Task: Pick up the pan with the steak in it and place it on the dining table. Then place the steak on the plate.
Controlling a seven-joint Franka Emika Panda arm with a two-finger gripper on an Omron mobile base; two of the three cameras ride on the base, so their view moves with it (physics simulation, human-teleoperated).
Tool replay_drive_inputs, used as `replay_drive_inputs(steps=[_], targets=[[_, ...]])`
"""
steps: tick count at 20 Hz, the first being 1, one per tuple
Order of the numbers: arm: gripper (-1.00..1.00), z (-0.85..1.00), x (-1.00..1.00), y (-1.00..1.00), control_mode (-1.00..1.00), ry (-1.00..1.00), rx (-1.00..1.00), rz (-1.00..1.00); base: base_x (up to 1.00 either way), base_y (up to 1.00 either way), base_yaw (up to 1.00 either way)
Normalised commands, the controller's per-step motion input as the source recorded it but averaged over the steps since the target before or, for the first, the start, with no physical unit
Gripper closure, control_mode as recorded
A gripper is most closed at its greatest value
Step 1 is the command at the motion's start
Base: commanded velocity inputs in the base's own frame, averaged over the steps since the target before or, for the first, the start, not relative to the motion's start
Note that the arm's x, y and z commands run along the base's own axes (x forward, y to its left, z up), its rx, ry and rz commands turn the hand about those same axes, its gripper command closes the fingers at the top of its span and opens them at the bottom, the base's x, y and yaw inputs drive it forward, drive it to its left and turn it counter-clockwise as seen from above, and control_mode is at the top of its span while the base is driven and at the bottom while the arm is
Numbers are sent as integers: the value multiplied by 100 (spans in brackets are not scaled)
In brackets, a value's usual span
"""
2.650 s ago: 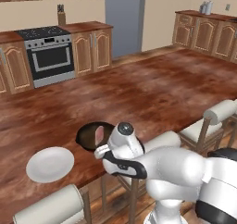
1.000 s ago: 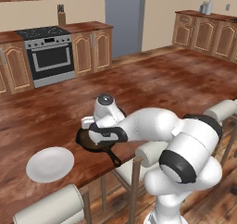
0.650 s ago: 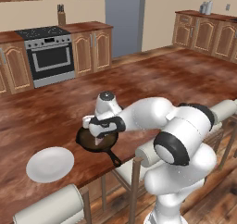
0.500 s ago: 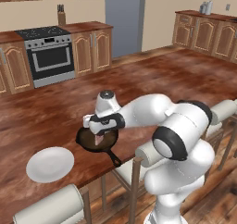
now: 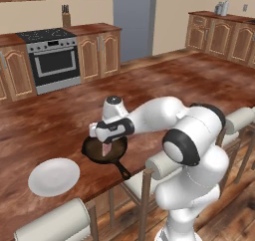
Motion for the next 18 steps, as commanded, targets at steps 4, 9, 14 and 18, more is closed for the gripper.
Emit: replay_drive_inputs(steps=[4, 9, 14, 18], targets=[[-100, -21, 22, 1, -100, 5, 0, 0, 0, 0, 0], [-100, -21, 24, 1, -100, 5, 0, 0, 0, 0, 0], [-100, -18, 21, 17, -100, 4, 0, -3, 0, 0, 0], [-100, -20, 16, 33, -100, 3, 0, -5, 0, 0, 0]])
